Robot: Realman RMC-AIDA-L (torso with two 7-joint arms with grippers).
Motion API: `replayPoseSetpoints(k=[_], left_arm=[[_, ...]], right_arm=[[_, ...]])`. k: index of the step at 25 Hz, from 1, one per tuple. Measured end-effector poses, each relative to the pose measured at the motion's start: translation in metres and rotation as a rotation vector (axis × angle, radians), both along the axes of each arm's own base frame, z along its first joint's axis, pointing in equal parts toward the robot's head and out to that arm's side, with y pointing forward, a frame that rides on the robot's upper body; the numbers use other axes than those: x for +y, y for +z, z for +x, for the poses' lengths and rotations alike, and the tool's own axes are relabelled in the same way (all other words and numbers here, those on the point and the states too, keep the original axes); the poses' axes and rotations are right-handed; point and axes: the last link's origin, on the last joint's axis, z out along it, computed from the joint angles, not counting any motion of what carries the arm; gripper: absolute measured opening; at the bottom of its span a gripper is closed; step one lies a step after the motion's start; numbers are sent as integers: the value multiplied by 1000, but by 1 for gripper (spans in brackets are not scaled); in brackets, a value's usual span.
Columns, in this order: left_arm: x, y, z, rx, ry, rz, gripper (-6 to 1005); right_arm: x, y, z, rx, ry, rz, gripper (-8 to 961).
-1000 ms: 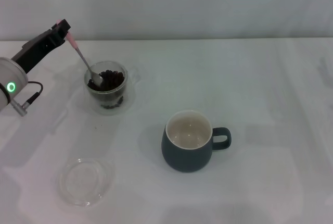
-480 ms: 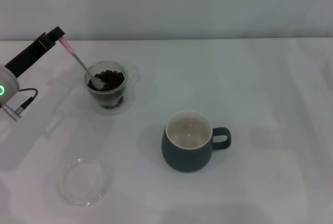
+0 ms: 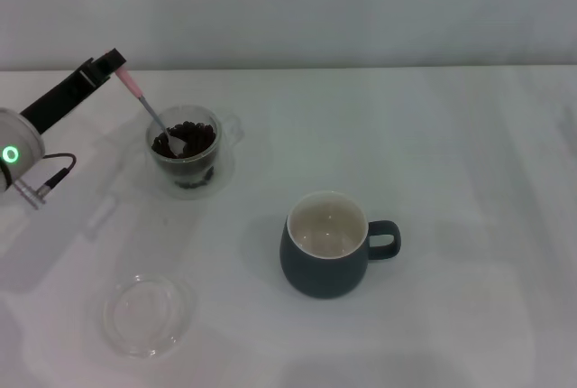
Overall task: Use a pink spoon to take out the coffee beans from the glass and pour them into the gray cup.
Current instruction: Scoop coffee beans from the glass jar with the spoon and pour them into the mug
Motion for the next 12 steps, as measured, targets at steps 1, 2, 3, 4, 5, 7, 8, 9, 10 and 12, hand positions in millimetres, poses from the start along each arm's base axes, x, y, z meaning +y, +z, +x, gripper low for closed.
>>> replayPoseSetpoints(k=[1,2,3,4,5,7,8,9,10,12], left_arm=[[1,-1,0,3,3,-4,135],[1,-1,0,3,3,-4,135],[1,-2,1,3,9,-8,135],[1,-3,0,-2,15,-10,135],[0,-3,-1,-10,22,-10,135],[-1,-3,-3,-30,37,-10,135],[-2,-2,-5,-53,55,-13,135],[-2,-1,-6,-64,63,-14,135],[-3,-1,-8,-78,74,-15,136],[-4,1,-10,-105,91,-15,136]], right_arm=[[0,0,0,0,-1,0,874],[-1,0,1,0,-1,1,874],[-2,0,1,0,0,3,874],[-3,0,1,0,-1,5,874],[-3,0,1,0,0,6,874],[-4,0,1,0,1,7,874],[-4,0,1,0,1,7,874],[-4,0,1,0,1,7,874],[-4,0,1,0,1,7,874],[-4,0,1,0,1,7,874]])
